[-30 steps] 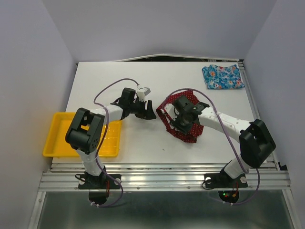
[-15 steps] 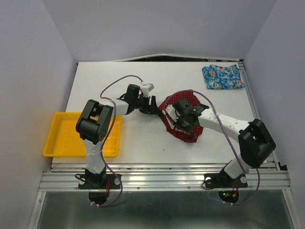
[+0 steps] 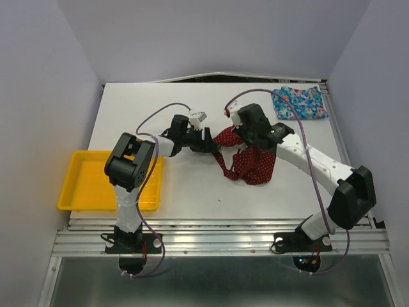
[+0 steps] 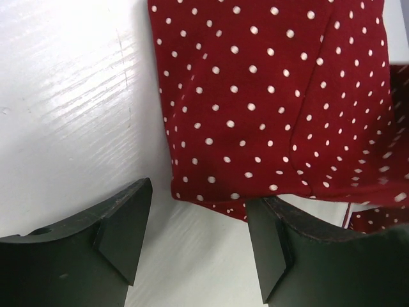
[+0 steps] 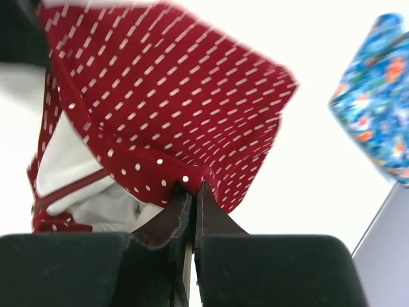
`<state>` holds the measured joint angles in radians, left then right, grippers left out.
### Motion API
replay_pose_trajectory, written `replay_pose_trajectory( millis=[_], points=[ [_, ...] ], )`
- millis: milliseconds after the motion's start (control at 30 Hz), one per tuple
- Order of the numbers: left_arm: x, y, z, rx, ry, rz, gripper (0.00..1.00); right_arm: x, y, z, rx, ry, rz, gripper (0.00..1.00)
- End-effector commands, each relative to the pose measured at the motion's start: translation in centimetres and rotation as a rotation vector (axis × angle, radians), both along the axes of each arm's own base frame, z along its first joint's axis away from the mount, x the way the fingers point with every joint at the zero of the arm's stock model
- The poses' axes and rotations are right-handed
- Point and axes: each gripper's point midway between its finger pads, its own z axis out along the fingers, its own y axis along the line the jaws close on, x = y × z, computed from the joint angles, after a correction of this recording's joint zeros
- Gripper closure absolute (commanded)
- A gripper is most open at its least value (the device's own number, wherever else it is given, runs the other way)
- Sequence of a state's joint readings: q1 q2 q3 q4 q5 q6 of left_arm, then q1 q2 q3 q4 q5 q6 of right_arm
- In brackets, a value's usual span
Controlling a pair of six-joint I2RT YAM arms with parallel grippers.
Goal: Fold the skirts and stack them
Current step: Flatten the skirt out
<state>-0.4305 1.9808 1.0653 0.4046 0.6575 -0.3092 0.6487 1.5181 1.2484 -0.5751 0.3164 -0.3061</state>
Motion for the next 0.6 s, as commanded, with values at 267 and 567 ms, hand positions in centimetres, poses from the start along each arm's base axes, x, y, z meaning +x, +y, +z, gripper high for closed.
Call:
replay_pose_trajectory(
  millis=[267,567],
  points=[
    [-2.0,-0.8,-1.2,-0.004,0.084,0.011,0.28,3.3,0.3,9.5,0.161,-0.243,-0.094,0.99],
    [-0.2,-1.1,-2.2,0.019,0.102,0.054,0.3,5.3,-1.0,14.8,0.234,-0.341,-0.138,0.99]
  ],
)
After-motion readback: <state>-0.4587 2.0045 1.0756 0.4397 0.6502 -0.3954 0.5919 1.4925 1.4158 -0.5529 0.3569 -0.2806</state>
